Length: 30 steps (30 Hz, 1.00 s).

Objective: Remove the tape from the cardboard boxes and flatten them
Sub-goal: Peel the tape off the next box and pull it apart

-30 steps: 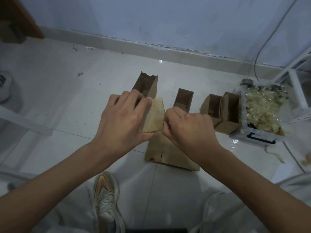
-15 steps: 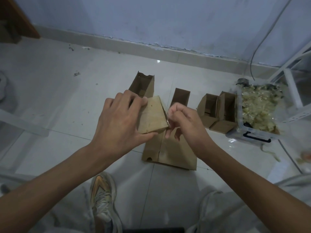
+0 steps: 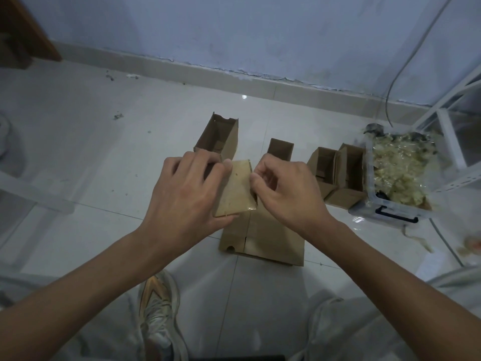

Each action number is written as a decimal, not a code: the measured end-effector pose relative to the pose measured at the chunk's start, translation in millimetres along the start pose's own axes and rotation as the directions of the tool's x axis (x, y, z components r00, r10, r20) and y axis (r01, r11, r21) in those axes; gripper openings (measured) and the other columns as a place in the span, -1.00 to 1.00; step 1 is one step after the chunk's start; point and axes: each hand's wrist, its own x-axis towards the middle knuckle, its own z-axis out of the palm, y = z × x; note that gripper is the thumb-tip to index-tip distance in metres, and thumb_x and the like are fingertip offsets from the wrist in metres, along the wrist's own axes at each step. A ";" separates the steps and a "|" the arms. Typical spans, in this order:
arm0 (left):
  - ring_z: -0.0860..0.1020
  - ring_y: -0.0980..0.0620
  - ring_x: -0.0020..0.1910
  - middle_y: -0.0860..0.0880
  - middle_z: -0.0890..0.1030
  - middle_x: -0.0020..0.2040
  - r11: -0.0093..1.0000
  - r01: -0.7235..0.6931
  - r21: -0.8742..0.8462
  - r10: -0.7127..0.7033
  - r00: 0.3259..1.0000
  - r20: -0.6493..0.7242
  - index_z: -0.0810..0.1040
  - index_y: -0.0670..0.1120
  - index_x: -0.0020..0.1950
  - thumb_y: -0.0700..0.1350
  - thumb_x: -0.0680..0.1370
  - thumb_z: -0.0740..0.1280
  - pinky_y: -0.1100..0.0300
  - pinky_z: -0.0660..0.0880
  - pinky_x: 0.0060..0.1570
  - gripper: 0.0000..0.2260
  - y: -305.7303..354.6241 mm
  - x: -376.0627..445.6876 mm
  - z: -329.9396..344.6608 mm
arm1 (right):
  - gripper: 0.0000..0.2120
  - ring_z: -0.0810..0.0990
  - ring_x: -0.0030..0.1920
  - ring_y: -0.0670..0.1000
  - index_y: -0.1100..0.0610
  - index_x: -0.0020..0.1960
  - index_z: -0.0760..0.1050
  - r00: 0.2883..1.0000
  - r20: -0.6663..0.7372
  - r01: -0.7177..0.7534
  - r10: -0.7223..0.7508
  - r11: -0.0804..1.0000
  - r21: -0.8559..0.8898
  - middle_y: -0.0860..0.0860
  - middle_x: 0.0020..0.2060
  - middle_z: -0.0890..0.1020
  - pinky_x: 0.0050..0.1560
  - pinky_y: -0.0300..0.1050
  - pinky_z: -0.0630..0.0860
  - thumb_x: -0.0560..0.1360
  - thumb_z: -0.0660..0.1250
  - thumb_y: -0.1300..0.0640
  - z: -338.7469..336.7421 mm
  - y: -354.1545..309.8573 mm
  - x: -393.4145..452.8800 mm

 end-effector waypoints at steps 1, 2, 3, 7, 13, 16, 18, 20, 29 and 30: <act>0.51 -0.18 0.16 -0.18 0.54 0.22 1.000 0.001 -0.003 -0.001 1.000 0.003 0.52 -0.17 0.37 0.33 0.34 0.52 -0.08 0.37 0.10 -0.21 -0.3 -0.3 0.2 | -0.85 0.59 -0.30 -0.10 -0.03 -0.08 0.54 1.000 0.004 -0.002 0.002 0.999 0.050 -0.16 -0.33 0.59 -0.26 0.07 0.62 0.63 0.31 -0.04 -0.4 0.2 -0.5; 0.51 -0.18 0.15 -0.18 0.54 0.22 1.000 0.001 -0.009 -0.001 1.000 0.003 0.51 -0.17 0.37 0.32 0.33 0.52 -0.08 0.37 0.10 -0.21 -0.4 -0.6 0.5 | -0.85 0.61 -0.31 -0.08 0.01 -0.08 0.55 0.999 0.018 -0.031 0.028 0.987 0.159 -0.13 -0.32 0.60 -0.30 0.02 0.62 0.65 0.31 0.03 -1.5 -0.1 -1.8; 0.51 -0.18 0.15 -0.18 0.54 0.22 1.000 0.001 -0.019 -0.001 1.000 -0.002 0.51 -0.17 0.37 0.32 0.33 0.53 -0.08 0.38 0.09 -0.21 -0.3 -1.0 1.1 | -0.83 0.62 -0.32 -0.07 0.06 -0.09 0.55 0.996 0.048 -0.081 0.070 0.950 0.302 -0.10 -0.30 0.61 -0.34 -0.06 0.60 0.67 0.30 0.09 -2.9 -0.6 -3.3; 0.48 -0.15 0.18 -0.18 0.53 0.25 0.997 -0.024 -0.076 0.018 0.997 -0.078 0.47 -0.14 0.40 0.32 0.33 0.52 -0.06 0.37 0.11 -0.20 -1.7 -1.0 0.3 | -0.79 0.58 -0.29 -0.01 0.13 -0.11 0.53 0.971 0.191 -0.236 0.145 0.719 0.654 0.02 -0.26 0.60 -0.37 -0.19 0.49 0.70 0.27 0.18 -10.7 2.5 -5.6; 0.49 -0.15 0.21 -0.18 0.54 0.28 0.989 -0.123 -0.083 0.111 0.985 -0.132 0.42 -0.11 0.42 0.33 0.40 0.41 -0.05 0.35 0.15 -0.26 -4.2 2.8 2.2 | -0.79 0.58 -0.31 0.06 0.17 -0.09 0.50 0.941 0.307 -0.327 0.143 0.618 0.715 0.09 -0.28 0.58 -0.38 -0.12 0.51 0.71 0.21 0.23 -19.4 3.4 -1.3; 0.50 -0.15 0.20 -0.17 0.55 0.27 0.988 -0.129 -0.091 0.117 0.985 -0.125 0.44 -0.12 0.40 0.31 0.40 0.44 -0.06 0.36 0.14 -0.27 -4.9 3.9 3.3 | -0.74 0.60 -0.38 0.09 0.25 0.00 0.48 0.894 0.387 -0.446 0.225 0.528 0.723 0.10 -0.33 0.59 -0.39 -0.02 0.50 0.72 0.13 0.12 -18.0 3.5 7.8; 0.49 -0.14 0.20 -0.16 0.54 0.26 0.986 -0.127 -0.105 0.114 0.987 -0.117 0.47 -0.12 0.38 0.31 0.40 0.41 -0.04 0.35 0.13 -0.29 -5.6 5.2 2.9 | -0.64 0.59 -0.36 0.10 0.27 0.07 0.47 0.905 0.389 -0.422 0.170 0.451 0.786 0.14 -0.27 0.59 -0.40 -0.06 0.46 0.67 0.13 -0.04 -20.8 4.4 6.8; 0.48 -0.12 0.19 -0.15 0.54 0.25 0.984 -0.126 -0.124 0.114 0.988 -0.100 0.49 -0.12 0.37 0.33 0.40 0.38 -0.03 0.35 0.12 -0.29 -6.0 6.8 3.2 | -0.66 0.62 -0.30 0.08 0.23 0.13 0.49 0.937 0.307 -0.344 0.165 0.586 0.734 0.05 -0.21 0.64 -0.39 -0.09 0.49 0.69 0.26 -0.08 -23.6 4.5 3.0; 0.48 -0.14 0.20 -0.16 0.55 0.27 0.978 -0.194 -0.075 0.194 0.981 -0.011 0.51 -0.15 0.39 0.35 0.39 0.42 -0.05 0.35 0.14 -0.25 -13.0 8.7 3.6 | -0.82 0.70 -0.26 0.00 0.03 0.15 0.59 0.990 0.138 -0.038 -0.020 0.915 0.401 -0.09 -0.14 0.69 -0.21 -0.13 0.67 0.57 0.49 0.07 -33.4 12.9 6.9; 0.48 -0.15 0.20 -0.17 0.55 0.27 0.975 -0.215 -0.050 0.215 0.977 0.003 0.51 -0.15 0.40 0.33 0.37 0.48 -0.06 0.35 0.15 -0.23 -14.2 9.4 2.9 | -0.84 0.71 -0.26 -0.01 0.04 0.13 0.61 0.988 0.150 -0.027 -0.033 0.924 0.380 -0.10 -0.14 0.70 -0.21 -0.17 0.65 0.57 0.50 0.08 -35.3 13.2 7.4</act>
